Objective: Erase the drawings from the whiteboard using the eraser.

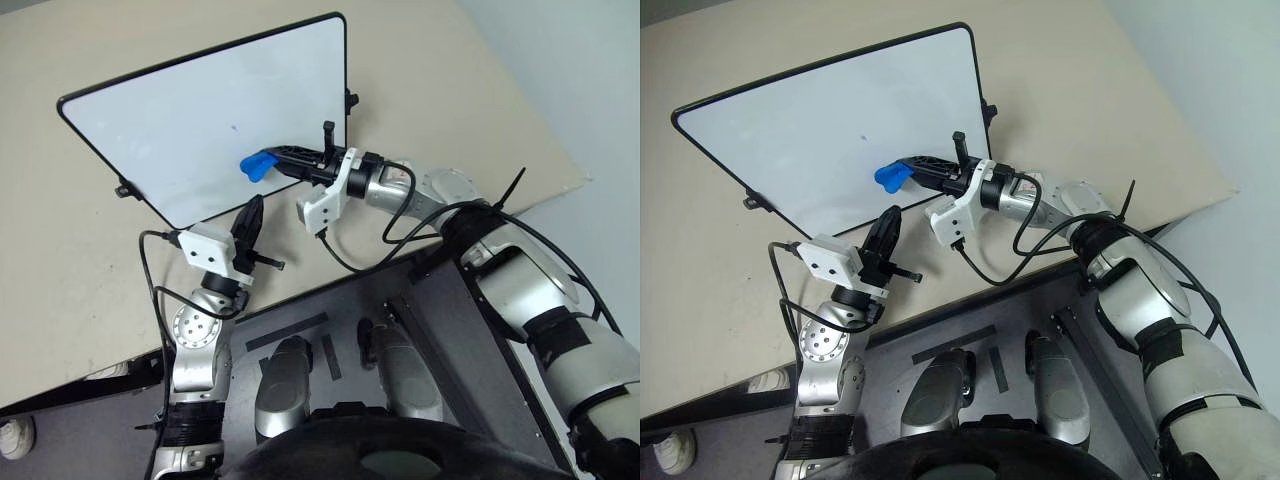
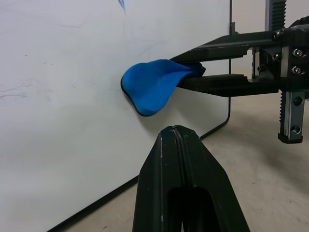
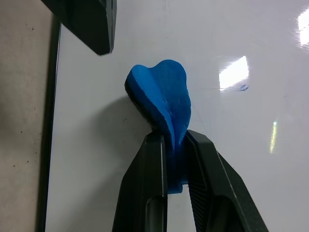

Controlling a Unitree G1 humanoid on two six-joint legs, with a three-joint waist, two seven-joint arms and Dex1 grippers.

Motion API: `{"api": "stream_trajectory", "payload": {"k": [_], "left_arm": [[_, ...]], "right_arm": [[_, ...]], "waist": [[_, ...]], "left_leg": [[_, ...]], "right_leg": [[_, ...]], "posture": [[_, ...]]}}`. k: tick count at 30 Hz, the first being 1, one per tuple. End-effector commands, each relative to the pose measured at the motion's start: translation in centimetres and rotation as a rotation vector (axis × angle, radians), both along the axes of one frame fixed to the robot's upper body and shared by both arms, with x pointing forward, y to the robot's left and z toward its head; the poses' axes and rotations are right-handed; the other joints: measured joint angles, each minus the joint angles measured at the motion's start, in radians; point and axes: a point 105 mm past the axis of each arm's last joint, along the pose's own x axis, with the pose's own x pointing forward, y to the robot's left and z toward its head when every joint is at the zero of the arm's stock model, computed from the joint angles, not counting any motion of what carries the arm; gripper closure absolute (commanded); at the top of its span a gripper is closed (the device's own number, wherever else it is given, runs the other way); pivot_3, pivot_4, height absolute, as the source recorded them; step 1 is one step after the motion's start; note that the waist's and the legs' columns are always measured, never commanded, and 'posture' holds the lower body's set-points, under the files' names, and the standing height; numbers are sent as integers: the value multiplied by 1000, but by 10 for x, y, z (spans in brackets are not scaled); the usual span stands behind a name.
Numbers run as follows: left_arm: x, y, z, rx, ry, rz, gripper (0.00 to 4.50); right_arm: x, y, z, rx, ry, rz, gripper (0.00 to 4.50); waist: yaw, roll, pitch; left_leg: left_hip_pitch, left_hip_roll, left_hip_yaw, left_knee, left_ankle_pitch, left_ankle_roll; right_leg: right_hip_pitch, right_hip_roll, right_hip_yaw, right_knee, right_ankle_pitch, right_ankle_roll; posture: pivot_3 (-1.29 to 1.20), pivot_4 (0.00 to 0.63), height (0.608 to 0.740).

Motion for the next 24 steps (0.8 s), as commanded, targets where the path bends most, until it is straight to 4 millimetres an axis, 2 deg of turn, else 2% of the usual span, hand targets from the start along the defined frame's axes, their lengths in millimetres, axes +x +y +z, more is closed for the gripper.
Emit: {"api": "stream_trajectory", "payload": {"k": [1, 10, 12, 19, 24], "left_arm": [[0, -5, 11, 0, -39, -20, 4500], [-2, -9, 13, -9, -38, -21, 4500], [-3, -10, 15, -10, -40, -18, 4500], [-2, -10, 17, -12, -39, -12, 4500], [-1, -10, 18, -12, -36, -14, 4500]], "right_arm": [[-1, 13, 51, 150, -75, 28, 4178], [-6, 24, 74, 183, -128, 66, 4178], [-6, 24, 67, 169, -111, 69, 4178], [-4, 20, 20, 59, 21, 41, 4178], [-3, 18, 11, 43, 52, 26, 4178]], "waist": [[-2, 0, 0], [0, 0, 0], [0, 0, 0], [1, 0, 0], [2, 0, 0]], "left_leg": [[0, 0, 0, 0, 0, 0], [-1, 0, 0, 0, 0, 0], [-2, 0, 0, 0, 0, 0], [-2, 0, 0, 0, 0, 0], [-2, 0, 0, 1, 0, 0]], "right_leg": [[-1, 0, 0, 0, 1, 0], [-3, 0, -1, -1, 2, -1], [-4, 0, -1, -1, 2, -1], [-4, 0, -1, 0, 2, -2], [-4, 0, -1, 1, 3, -2]], "posture": [[0, 150, 740], [0, 150, 740], [0, 150, 740], [0, 150, 740], [0, 150, 740]]}}
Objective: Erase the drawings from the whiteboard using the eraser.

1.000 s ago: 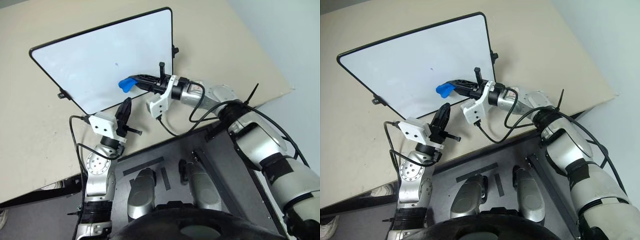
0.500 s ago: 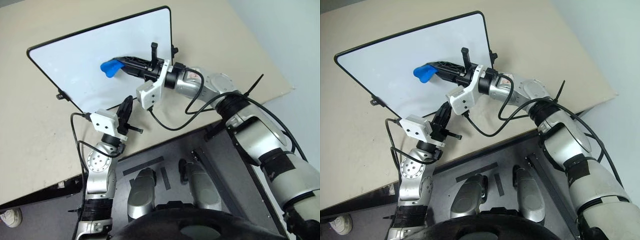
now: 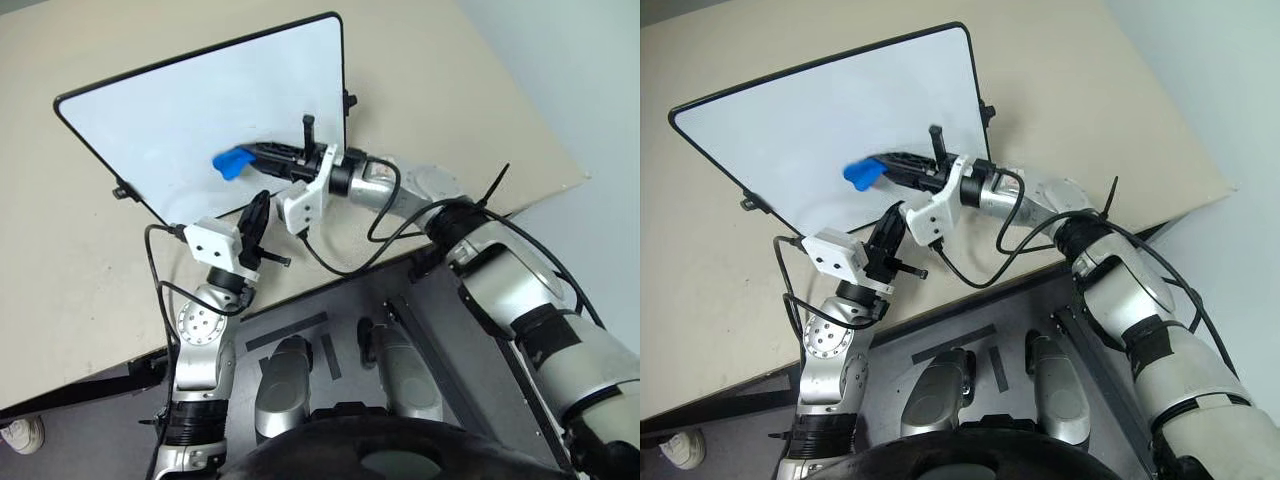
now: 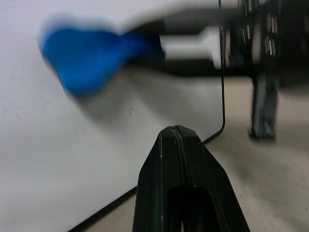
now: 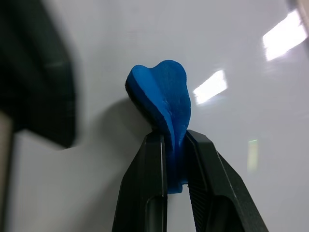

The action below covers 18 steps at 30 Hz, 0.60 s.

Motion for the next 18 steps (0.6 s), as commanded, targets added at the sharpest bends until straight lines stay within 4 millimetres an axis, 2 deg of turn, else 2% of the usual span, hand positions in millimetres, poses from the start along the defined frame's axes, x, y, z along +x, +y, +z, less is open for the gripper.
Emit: {"api": "stream_trajectory", "payload": {"k": [1, 7, 12, 18], "left_arm": [[-1, -1, 14, -2, -50, -6, 4500], [-3, -2, 14, 1, -49, -9, 4500], [-7, 4, 12, 7, -45, 3, 4500], [-10, 14, 9, 3, -31, 30, 4500]], "right_arm": [[5, -1, 8, 18, -2, -20, 4178], [4, -9, 18, 58, -1, -16, 4178], [-3, -39, 22, 99, 136, -16, 4178], [-25, -86, 5, 72, 405, -56, 4178]], "waist": [[0, 0, 0], [0, 0, 0], [10, -1, 0], [13, -1, -1]], "left_leg": [[0, 0, 0, 0, 0, 0], [0, 0, 0, 0, 0, 0], [-2, 0, 0, 0, 0, 0], [-4, 0, 2, 0, -3, 2]], "right_leg": [[0, 0, 0, 0, 0, 0], [0, 0, 0, 0, 1, -1], [0, 0, 0, -2, 0, 0], [1, 0, -1, -8, -1, 2]], "posture": [[0, 150, 740], [0, 150, 740], [0, 150, 740], [0, 150, 740]]}}
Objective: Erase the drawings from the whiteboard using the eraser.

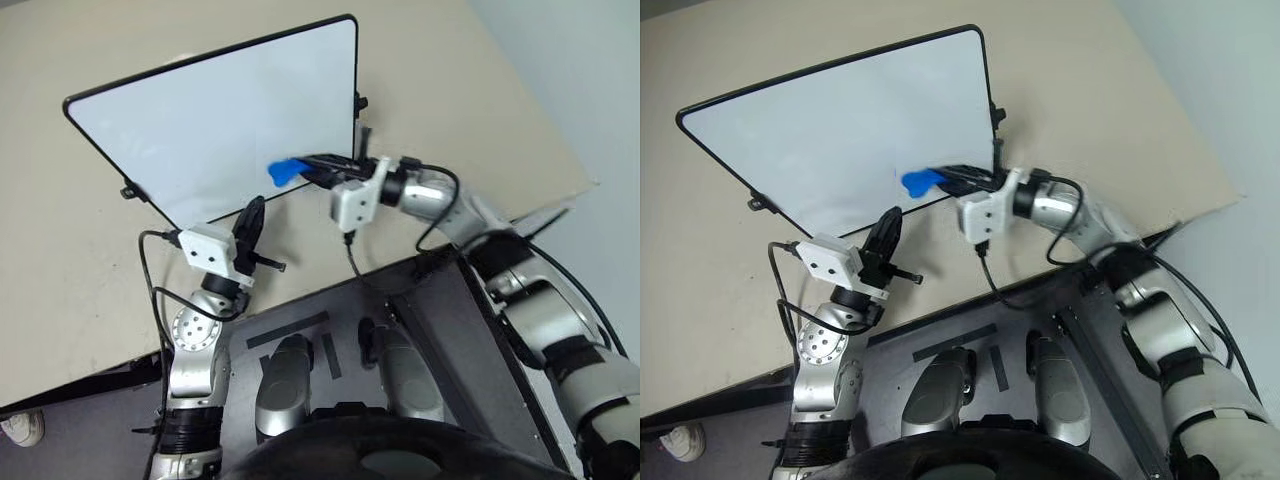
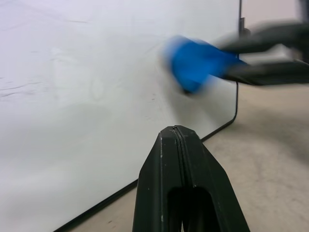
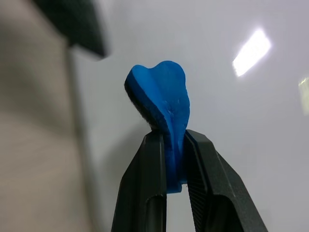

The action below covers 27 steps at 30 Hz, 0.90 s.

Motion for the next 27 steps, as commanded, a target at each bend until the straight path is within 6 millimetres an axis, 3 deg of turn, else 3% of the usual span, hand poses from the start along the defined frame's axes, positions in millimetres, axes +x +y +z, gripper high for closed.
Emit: {"api": "stream_trajectory", "payload": {"k": [1, 6, 11, 19, 27], "left_arm": [[-3, 5, 13, -1, -52, 3, 4500], [-5, 11, 10, 8, -43, 6, 4500], [-5, 16, 6, 21, -33, -12, 4500], [3, 32, 3, 52, -36, -21, 4500], [9, 28, 8, 66, -58, -39, 4500]], "right_arm": [[-13, -21, 13, 51, 123, -23, 4178], [-30, -62, -17, 5, 350, -157, 4178], [-30, -73, -30, -1, 400, -249, 4178], [-24, -61, -21, 68, 376, -267, 1440], [-26, -71, -12, 197, 422, -282, 1440]], "waist": [[1, 0, 0], [1, 0, 0], [-12, 0, 0], [-11, 0, 0], [-2, 0, 0]], "left_leg": [[0, 0, 0, 0, 0, 0], [3, 0, 1, 1, 0, 0], [12, 0, 1, 2, 2, 2], [15, 0, -1, 2, 5, 2], [11, -1, -1, 2, 3, 3]], "right_leg": [[0, 0, 0, 0, 0, 0], [4, 0, 0, -1, 0, 2], [13, 1, 2, -1, -1, 6], [15, 3, 2, 0, -3, 12], [13, 2, 2, -3, 0, 6]], "posture": [[0, 150, 740], [0, 150, 740], [0, 150, 740], [0, 150, 740], [0, 150, 740]]}}
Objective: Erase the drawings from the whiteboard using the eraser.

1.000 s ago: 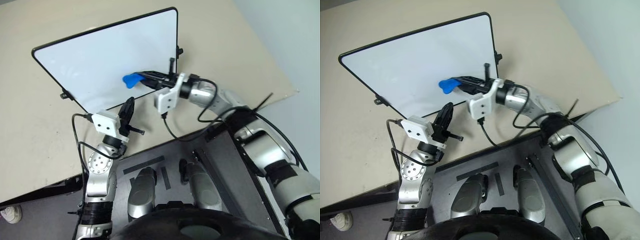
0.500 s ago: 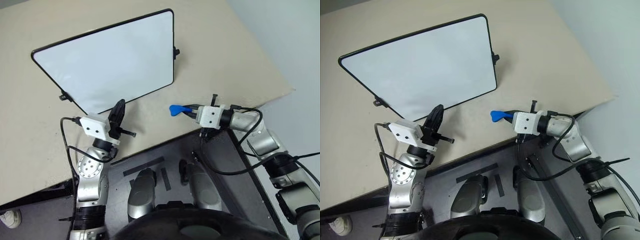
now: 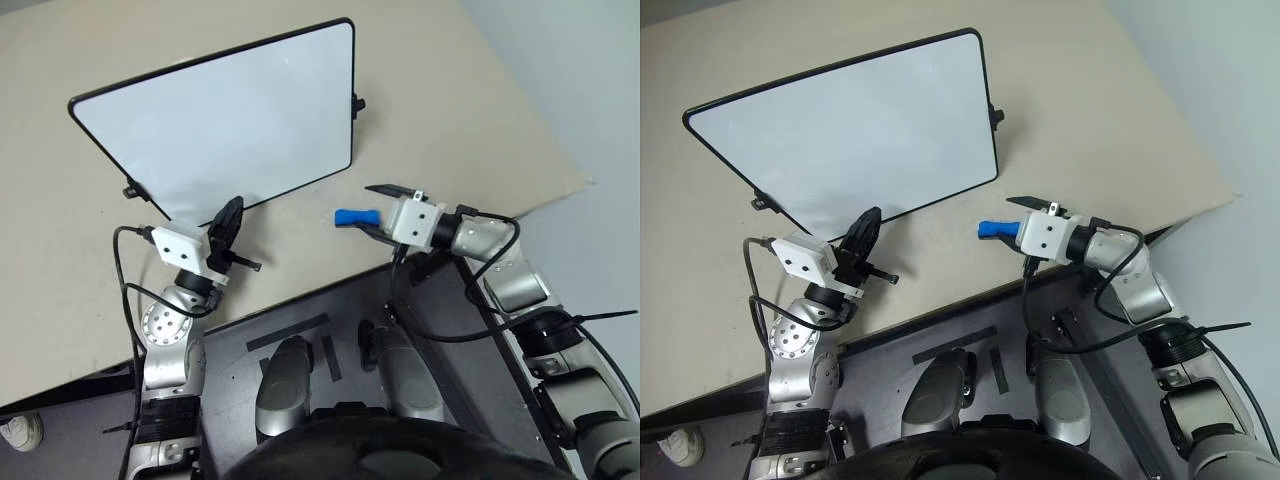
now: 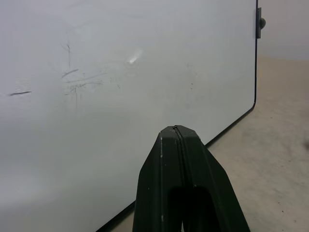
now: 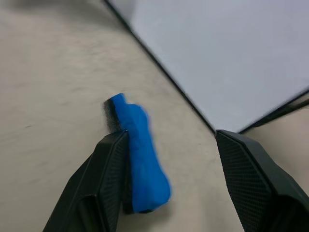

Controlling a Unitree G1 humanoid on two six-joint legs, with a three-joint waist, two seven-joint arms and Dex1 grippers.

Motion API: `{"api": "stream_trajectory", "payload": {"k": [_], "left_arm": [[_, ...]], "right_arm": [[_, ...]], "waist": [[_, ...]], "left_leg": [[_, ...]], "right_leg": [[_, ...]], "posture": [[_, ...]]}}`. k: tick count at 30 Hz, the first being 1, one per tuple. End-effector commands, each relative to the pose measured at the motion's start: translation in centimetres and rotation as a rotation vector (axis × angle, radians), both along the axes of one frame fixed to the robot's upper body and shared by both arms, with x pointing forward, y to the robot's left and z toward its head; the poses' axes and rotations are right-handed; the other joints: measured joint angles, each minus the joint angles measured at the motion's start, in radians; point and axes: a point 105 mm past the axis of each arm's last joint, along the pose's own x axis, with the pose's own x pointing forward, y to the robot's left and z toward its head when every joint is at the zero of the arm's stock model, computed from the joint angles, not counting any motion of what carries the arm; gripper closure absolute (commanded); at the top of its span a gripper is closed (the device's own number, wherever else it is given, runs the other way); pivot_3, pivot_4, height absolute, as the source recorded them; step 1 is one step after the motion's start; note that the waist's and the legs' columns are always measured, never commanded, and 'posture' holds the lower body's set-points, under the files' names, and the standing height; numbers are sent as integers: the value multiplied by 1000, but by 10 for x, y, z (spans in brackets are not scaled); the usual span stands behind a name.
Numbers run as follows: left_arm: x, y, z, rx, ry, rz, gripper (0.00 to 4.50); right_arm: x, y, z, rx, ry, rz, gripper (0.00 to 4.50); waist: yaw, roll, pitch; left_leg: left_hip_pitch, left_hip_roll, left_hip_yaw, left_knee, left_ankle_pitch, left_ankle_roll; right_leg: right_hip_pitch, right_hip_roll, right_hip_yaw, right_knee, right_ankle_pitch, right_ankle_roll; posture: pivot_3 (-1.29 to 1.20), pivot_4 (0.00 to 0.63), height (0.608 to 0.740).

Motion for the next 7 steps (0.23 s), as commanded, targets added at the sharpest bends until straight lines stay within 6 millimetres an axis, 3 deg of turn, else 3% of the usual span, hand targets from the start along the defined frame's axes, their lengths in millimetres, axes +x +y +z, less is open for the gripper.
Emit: {"api": "stream_trajectory", "payload": {"k": [1, 7], "left_arm": [[3, -1, 14, 9, -56, -4, 4500], [11, -5, 22, 27, -67, -44, 4500]], "right_arm": [[-2, -4, 18, 96, -27, -23, 1440], [-5, -6, 17, 128, -12, -56, 1440]], "waist": [[2, 0, 0], [1, 0, 0]], "left_leg": [[0, 0, 0, 0, 0, 0], [0, 0, 0, 0, -1, 0]], "right_leg": [[0, 0, 0, -1, 0, 0], [0, 0, 0, -1, 0, 0]], "posture": [[0, 150, 740], [0, 150, 740]]}}
